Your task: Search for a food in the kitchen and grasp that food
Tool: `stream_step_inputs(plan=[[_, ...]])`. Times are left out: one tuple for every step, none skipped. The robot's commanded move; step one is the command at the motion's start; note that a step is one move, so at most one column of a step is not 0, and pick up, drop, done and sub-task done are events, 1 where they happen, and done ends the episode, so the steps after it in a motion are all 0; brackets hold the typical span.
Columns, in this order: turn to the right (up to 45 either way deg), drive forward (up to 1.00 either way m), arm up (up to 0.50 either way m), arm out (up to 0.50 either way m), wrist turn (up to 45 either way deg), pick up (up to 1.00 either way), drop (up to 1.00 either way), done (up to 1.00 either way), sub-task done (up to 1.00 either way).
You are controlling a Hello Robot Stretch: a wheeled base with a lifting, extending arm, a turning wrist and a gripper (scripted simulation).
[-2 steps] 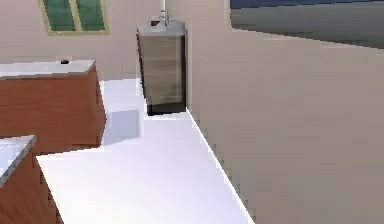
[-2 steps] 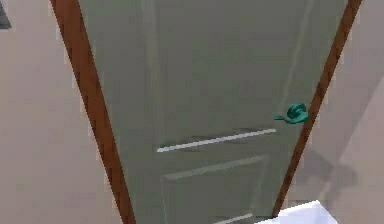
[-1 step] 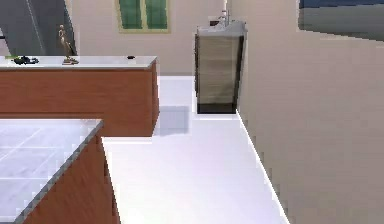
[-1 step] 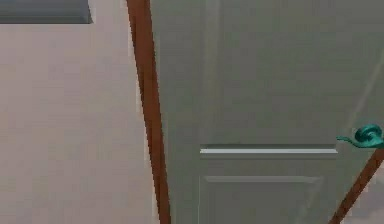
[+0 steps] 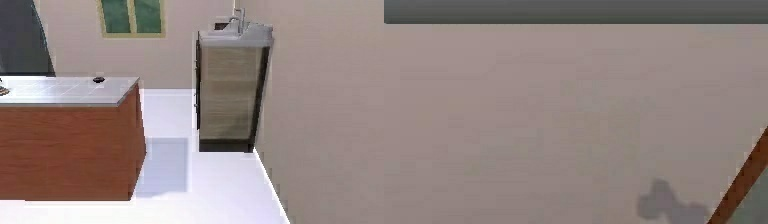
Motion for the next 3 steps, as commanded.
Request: stream_step_inputs(plan=[[-9.0,0.0,0.0,0.0,0.0,0.0,0.0,0.0,0.0],[0.0,0.25,0.0,0.0,0.0,0.0,0.0,0.0,0.0],[-3.0,0.0,0.0,0.0,0.0,0.0,0.0,0.0,0.0]])
